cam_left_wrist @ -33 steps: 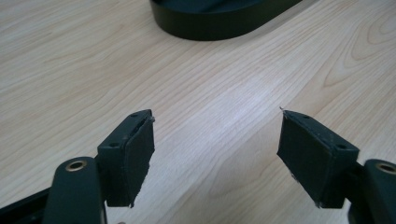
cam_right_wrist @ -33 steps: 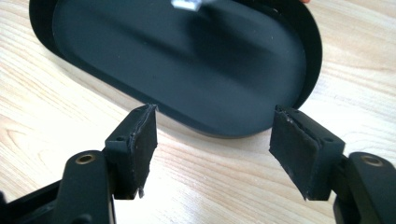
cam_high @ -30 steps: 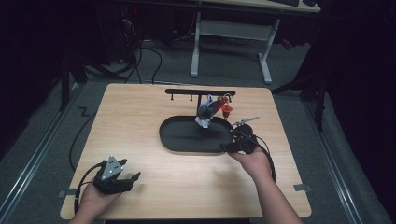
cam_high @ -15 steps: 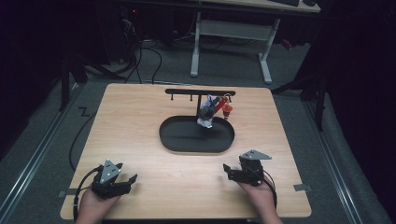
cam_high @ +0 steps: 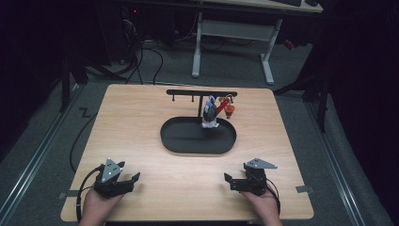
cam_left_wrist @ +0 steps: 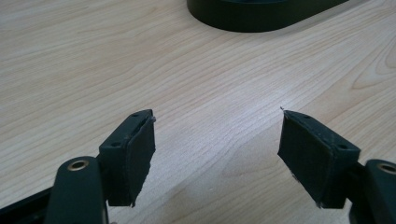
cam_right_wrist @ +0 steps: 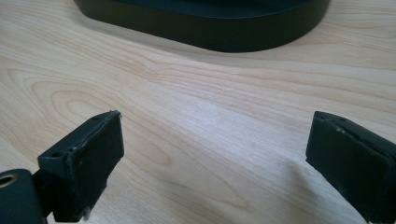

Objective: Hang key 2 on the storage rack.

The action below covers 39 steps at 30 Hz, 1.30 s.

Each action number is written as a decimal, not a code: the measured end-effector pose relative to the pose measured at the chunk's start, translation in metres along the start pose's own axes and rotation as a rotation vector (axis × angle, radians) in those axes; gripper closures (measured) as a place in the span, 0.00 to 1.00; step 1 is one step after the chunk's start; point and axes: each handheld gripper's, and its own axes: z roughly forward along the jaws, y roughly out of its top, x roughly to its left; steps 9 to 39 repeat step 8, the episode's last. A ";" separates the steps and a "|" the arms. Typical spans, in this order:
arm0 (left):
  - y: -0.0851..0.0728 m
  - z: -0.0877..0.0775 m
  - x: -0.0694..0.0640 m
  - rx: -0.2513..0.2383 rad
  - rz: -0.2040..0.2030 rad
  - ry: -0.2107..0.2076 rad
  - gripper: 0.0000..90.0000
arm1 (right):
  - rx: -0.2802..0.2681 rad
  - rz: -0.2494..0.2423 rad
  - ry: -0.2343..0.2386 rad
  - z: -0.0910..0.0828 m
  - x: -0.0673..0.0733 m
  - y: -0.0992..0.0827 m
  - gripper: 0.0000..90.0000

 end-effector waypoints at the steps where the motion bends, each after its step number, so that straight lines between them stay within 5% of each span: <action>1: 0.001 0.000 0.000 0.000 0.003 -0.006 0.30 | -0.001 0.007 -0.009 -0.001 0.000 0.000 0.05; 8: 0.005 -0.007 0.004 -0.017 0.022 -0.027 0.28 | 0.005 0.032 -0.078 -0.003 -0.005 -0.002 0.05; 39: 0.005 -0.007 0.004 -0.017 0.022 -0.027 0.28 | 0.005 0.032 -0.078 -0.003 -0.005 -0.002 0.05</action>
